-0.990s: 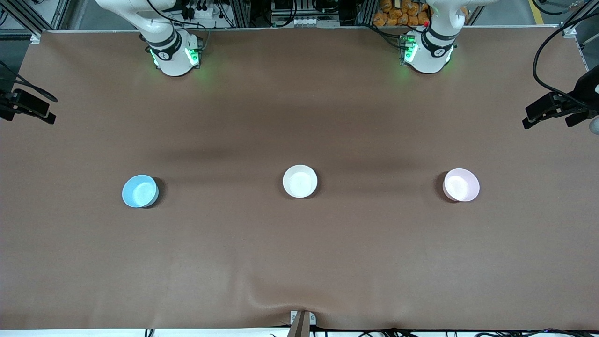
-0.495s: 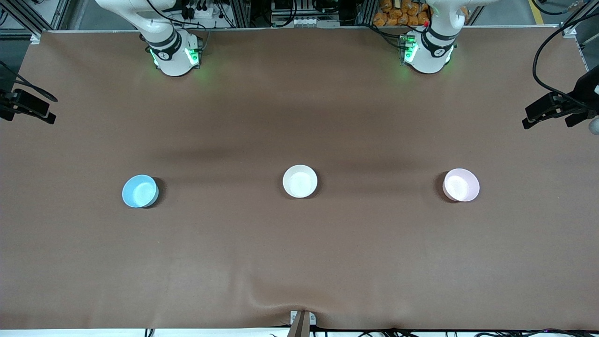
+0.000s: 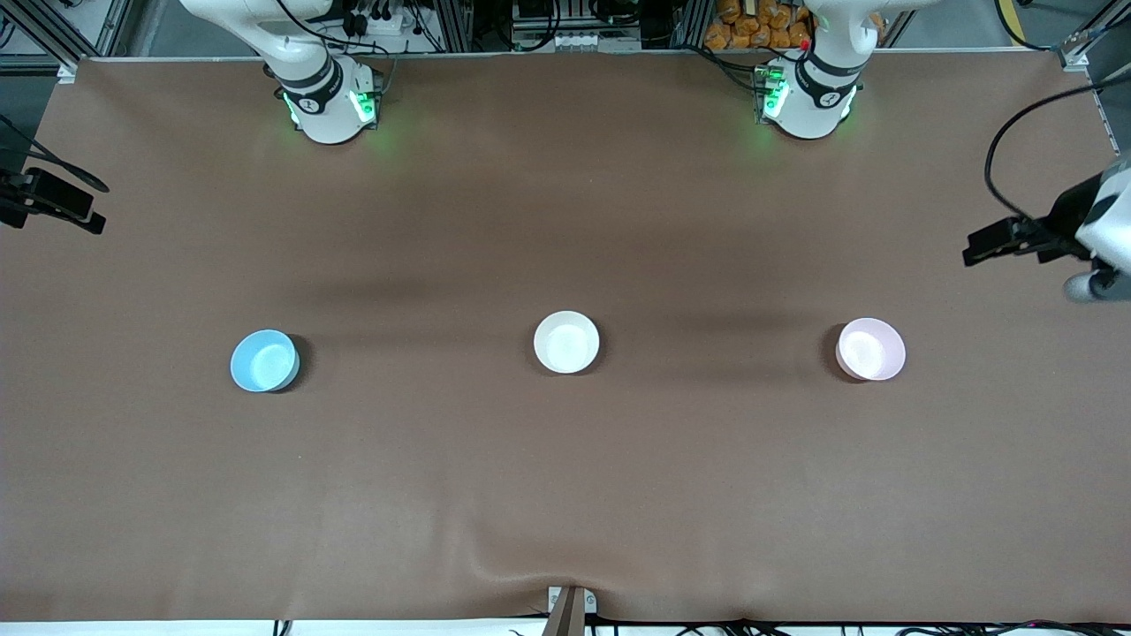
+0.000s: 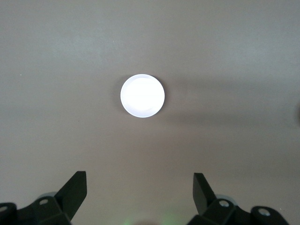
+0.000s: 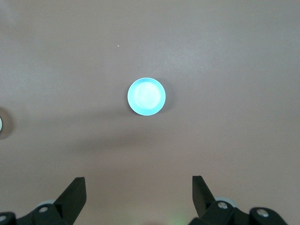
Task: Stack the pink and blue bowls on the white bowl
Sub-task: 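Reach the left gripper down to the pink bowl and grasp its rim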
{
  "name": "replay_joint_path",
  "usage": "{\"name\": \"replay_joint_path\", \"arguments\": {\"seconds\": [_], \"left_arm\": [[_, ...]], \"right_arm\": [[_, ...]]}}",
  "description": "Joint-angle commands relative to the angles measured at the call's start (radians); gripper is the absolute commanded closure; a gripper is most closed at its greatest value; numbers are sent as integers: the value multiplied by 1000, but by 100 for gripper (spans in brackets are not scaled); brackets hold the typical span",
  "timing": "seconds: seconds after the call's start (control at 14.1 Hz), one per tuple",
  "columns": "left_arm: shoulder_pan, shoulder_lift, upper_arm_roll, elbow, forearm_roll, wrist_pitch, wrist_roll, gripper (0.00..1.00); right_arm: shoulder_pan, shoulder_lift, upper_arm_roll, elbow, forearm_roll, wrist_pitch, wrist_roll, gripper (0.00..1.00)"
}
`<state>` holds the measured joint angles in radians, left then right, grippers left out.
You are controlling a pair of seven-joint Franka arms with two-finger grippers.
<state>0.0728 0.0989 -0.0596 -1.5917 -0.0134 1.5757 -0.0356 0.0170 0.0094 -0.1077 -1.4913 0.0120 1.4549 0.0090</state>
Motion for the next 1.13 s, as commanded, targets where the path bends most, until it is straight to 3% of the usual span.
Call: {"name": "replay_joint_path", "arguments": {"seconds": [0.0,0.42,0.78,1.06], "left_arm": [[7,-4,-5,-94,21,103,25,0],[30,4,-5,-345,23,412,100,0],[42,85,-3,-477,38,654,115,0],[85,223,-3,-493,50,843,216,0]], "right_arm": [[-8,9,6,20,-9,-11,0,0],[-9,9,6,20,-9,-11,0,0],[-9,9,6,20,-9,-13,-1,0],[-9,9,6,20,-9,-14,-1,0]]}}
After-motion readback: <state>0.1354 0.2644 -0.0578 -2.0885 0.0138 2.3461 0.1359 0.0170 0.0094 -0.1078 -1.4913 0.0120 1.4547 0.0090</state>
